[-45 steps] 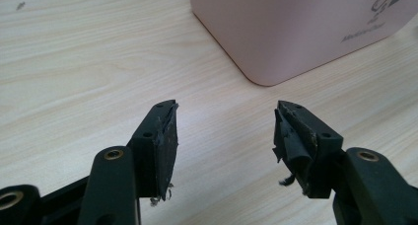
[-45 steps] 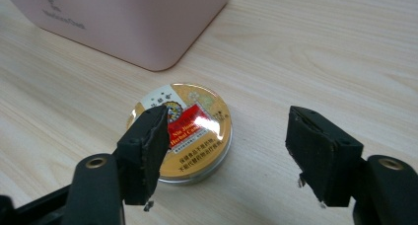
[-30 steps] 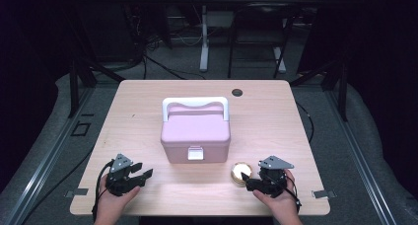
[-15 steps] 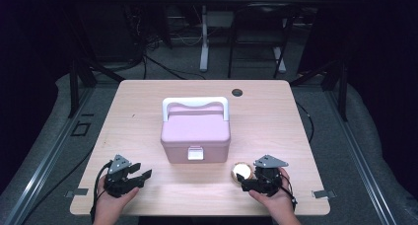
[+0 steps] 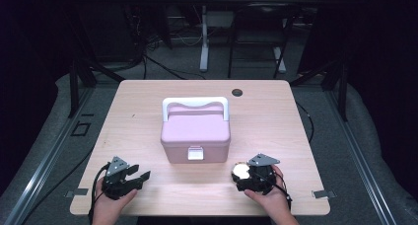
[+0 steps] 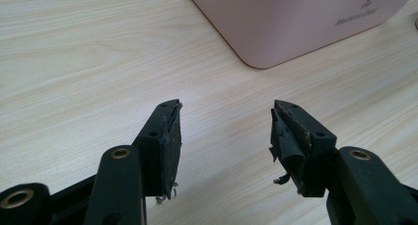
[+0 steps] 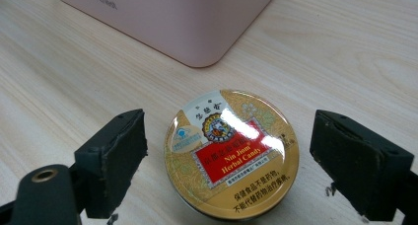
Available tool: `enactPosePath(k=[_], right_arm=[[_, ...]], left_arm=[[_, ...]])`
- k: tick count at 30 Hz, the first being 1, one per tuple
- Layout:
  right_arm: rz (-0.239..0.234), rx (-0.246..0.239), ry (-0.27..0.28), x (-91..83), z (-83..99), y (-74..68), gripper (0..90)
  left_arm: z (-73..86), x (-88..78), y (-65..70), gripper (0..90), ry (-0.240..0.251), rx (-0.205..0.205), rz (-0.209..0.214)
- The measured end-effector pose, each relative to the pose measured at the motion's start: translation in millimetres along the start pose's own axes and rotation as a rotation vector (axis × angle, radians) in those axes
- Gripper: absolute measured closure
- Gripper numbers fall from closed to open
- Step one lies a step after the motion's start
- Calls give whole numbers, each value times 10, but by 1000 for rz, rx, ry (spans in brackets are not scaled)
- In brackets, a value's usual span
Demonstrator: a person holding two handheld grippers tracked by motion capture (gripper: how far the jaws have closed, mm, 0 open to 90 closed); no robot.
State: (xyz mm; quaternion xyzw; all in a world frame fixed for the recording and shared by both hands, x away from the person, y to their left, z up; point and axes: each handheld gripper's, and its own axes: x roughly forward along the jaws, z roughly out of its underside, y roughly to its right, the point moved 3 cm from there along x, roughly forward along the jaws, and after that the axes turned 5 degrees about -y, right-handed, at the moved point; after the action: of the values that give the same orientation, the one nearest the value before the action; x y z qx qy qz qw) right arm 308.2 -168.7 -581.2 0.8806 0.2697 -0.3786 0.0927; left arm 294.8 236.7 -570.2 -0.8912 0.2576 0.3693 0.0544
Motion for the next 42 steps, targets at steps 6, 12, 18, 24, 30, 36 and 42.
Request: enactPosePath(k=[6,12,18,24,30,36,42], right_arm=[[8,-2,-22,70,-6,16,141],[9,-1,-41,109,2,26,159],[8,-9,-57,139,12,23,173],[3,-16,-63,155,16,23,190],[-2,-8,-67,156,15,30,190],[-1,7,-61,134,5,46,198],[8,14,-60,123,13,85,199]], left_arm=[[10,-13,-7,455,3,-4,-2],[19,-25,-20,454,8,-18,-6],[19,-30,-27,454,11,-18,-7],[18,-32,-33,454,13,-15,-11],[18,-43,-51,452,18,-30,-14],[18,-41,-50,452,16,-30,-14],[12,-27,-40,452,16,-28,-13]])
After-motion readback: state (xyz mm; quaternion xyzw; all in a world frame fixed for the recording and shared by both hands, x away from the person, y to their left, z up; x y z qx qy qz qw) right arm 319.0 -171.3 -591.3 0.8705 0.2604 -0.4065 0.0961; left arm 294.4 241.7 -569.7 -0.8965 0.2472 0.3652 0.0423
